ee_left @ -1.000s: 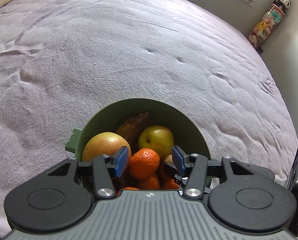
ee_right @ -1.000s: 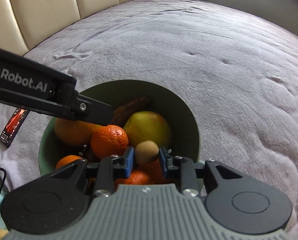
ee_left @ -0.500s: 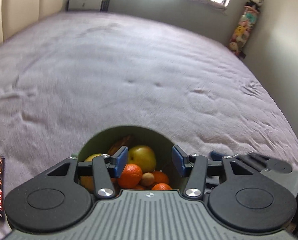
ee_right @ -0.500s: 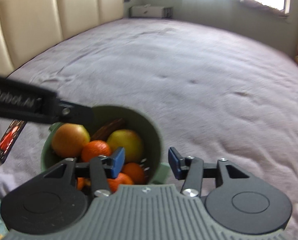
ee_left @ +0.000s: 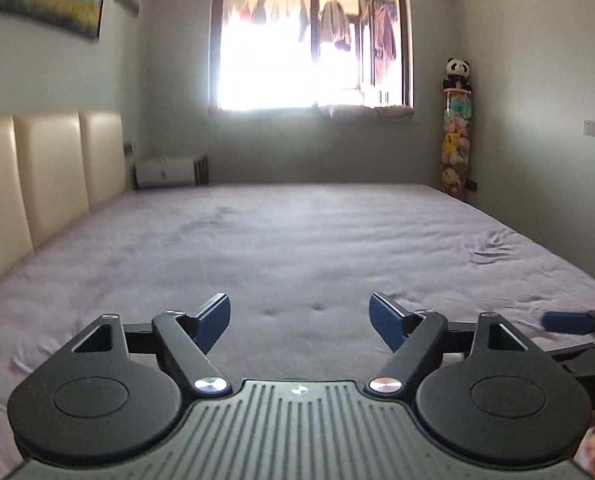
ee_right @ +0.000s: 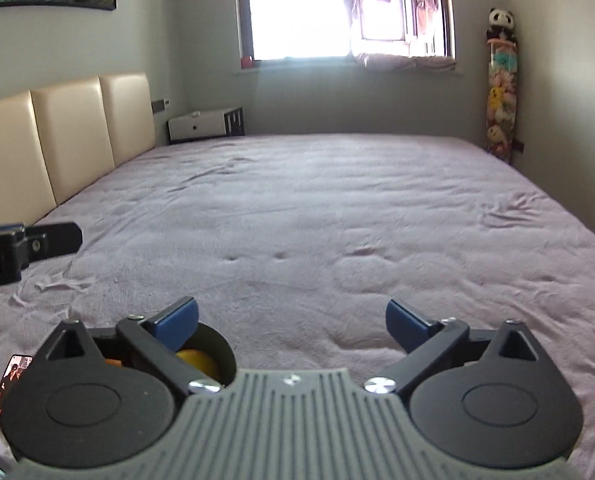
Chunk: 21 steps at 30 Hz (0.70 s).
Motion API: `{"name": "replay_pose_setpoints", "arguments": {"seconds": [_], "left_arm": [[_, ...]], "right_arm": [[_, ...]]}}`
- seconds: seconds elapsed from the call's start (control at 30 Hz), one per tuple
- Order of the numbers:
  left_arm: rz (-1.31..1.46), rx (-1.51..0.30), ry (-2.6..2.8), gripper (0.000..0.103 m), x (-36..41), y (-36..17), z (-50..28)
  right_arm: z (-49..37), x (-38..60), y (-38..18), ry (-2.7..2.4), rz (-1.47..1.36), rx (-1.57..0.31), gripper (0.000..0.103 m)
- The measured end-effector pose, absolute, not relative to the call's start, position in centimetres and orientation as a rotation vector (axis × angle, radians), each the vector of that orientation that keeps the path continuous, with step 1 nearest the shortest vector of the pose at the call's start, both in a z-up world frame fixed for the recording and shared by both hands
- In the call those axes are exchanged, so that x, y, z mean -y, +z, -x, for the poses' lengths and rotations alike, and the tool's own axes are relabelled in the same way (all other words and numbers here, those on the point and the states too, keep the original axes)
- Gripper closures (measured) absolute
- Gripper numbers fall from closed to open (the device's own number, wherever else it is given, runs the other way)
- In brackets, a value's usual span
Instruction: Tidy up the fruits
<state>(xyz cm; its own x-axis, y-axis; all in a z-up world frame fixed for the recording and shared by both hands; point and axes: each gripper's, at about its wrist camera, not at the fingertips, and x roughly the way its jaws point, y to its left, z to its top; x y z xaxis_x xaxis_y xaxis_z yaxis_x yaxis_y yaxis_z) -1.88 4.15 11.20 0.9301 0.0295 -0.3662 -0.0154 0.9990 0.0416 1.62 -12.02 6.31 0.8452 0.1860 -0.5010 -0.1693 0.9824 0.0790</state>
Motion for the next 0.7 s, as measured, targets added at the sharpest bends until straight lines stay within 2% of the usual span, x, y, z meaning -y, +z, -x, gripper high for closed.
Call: {"name": "replay_pose_setpoints", "arguments": {"seconds": [0.13,0.27,0.67,0.7], "left_arm": [[-0.115,-0.327,0.071,0.006,-2.9,11.1,3.1],[-0.126,-0.354,0.043,0.006,-2.1,10.2,3.7],[-0.024,-0.661,0.036,0.005,-3.1,4.0,2.6],[-0.011,-0.675,0.045,0.002,-3.4,3.8,2.7]], "right_arm": [[0.4,12.3,6.8,0.177,-0.022,-0.507,0.004],[2.3,12.8,7.0,0.146,-0.022,-0.487,0.004],[3.8,13.1,2.5,0.119,-0.012,-0.631,0.004],[3.8,13.1,2.3,0.119,-0.007,-0.639,0.004]]}}
